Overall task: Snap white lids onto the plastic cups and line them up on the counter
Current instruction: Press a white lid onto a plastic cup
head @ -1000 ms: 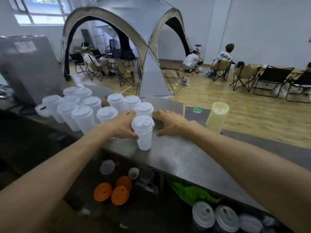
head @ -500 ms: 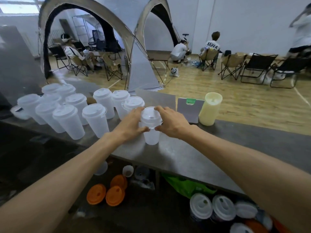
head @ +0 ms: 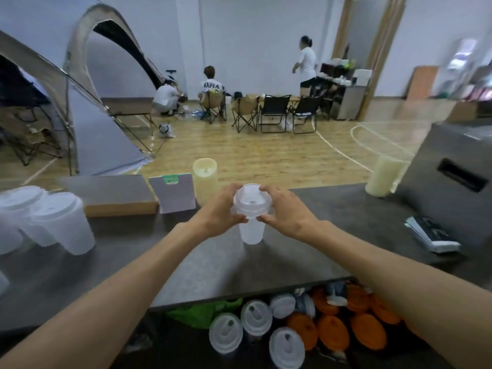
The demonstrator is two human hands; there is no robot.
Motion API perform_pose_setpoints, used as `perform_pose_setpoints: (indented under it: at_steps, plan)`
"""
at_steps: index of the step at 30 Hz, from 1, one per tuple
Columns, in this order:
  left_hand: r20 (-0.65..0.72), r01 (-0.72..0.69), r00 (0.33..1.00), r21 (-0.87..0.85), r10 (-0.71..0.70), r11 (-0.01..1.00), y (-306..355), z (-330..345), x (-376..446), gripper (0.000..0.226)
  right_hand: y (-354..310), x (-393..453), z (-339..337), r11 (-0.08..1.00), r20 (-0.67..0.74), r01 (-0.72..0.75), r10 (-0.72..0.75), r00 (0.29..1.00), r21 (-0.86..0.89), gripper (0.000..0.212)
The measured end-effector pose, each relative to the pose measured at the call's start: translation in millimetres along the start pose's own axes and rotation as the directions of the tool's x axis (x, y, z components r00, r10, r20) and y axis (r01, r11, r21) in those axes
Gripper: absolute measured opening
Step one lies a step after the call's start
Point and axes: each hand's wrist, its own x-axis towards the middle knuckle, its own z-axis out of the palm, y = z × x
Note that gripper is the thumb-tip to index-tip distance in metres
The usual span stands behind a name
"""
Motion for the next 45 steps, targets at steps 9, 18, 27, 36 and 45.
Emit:
perform_pose_setpoints:
  at_steps: [9,18,27,36,45]
  plan:
    - [0.06,-0.008,0.998,0.001,0.007,1.0,1.2,10.8,5.9,0.066,18.1,-13.1,12.9,0.999,-0.055,-0.043,0.045,0.998,0.032,0.065]
    - [-0.018,0.261,0.962,-0.217,-0.272,0.94,-2.6,1.5,-7.9,0.044,17.5,-18.3,18.7,0.997,-0.148,0.041,-0.031,0.989,0.063,0.041]
    - [0.087,0.407,0.901,-0.51,-0.425,0.758,11.7,20.2,6.4,0.048,12.1,1.3,31.8,0.93,-0.248,0.034,0.062,0.967,0.365,0.021]
    - [0.067,0.468,0.834,-0.612,-0.548,0.638,16.3,41.5,30.8,0.038,43.0,52.0,19.4,0.586,-0.001,-0.313,0.472,0.882,0.747,0.022]
    - [-0.008,0.389,0.823,-0.722,-0.569,0.573,17.8,57.3,26.7,0.034,46.6,59.7,27.3,0.541,0.015,-0.302,0.472,0.882,0.785,0.026]
